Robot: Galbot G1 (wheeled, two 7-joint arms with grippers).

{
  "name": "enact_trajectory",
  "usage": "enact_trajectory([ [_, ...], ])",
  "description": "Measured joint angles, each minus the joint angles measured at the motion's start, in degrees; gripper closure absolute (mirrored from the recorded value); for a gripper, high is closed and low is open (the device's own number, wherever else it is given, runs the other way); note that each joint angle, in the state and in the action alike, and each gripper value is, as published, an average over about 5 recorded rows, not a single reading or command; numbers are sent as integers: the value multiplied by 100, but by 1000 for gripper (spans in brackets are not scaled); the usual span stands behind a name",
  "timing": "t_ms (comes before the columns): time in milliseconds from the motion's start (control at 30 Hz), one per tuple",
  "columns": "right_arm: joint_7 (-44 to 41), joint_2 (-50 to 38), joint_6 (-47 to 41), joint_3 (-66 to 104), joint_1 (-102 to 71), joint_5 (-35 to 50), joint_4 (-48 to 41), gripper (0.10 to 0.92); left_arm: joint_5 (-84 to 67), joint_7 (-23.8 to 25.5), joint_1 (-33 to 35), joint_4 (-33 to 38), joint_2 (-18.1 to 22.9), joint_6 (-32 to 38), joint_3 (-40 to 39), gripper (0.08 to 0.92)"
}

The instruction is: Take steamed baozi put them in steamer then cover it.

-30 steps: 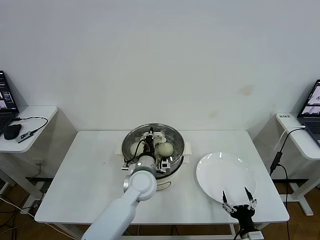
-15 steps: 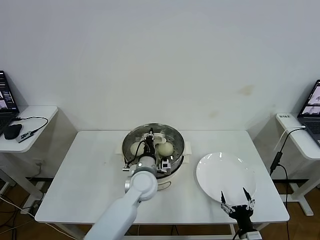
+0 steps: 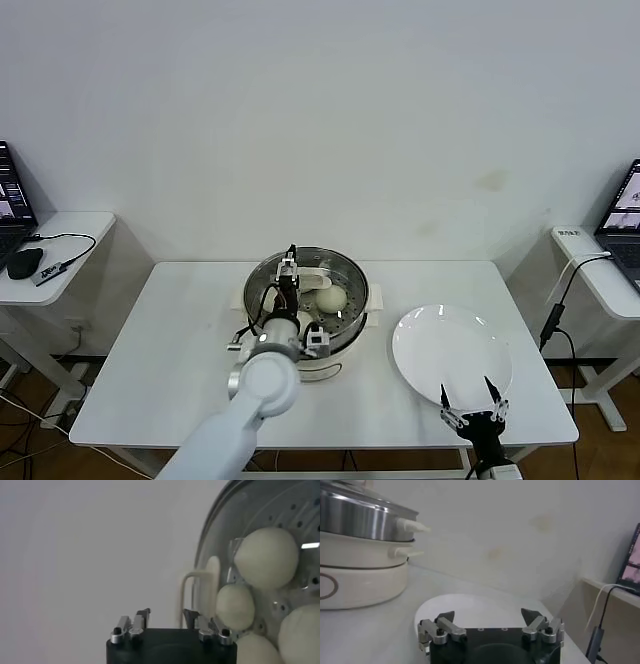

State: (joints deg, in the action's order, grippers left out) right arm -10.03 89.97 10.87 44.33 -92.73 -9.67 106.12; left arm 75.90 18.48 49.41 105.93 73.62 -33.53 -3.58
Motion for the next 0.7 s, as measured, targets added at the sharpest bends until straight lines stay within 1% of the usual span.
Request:
enact_trajectory([
  [133, 2, 11, 0, -25, -27, -30, 16, 203, -153, -101, 406, 527, -235, 116, 105, 214],
  [233, 3, 21, 0, -54, -51, -57, 32, 203, -382, -201, 784, 958, -418, 231, 191, 183],
  [333, 4, 27, -2, -82, -77, -72, 61, 203, -724, -345, 1205, 1395, -591, 365, 308, 178],
  [433, 3, 22, -5, -91, -110, -69, 103, 203, -1211, -588, 1678, 1800, -720, 531, 515, 177],
  [567, -3, -2, -7, -97, -154, -46, 164, 203, -2254, -1121, 2359, 2148, -792, 947, 1028, 177],
  [700, -13, -35, -28, -135, -186, 0, 229, 203, -3709, -1728, 2996, 2267, -765, 1548, 1692, 177],
])
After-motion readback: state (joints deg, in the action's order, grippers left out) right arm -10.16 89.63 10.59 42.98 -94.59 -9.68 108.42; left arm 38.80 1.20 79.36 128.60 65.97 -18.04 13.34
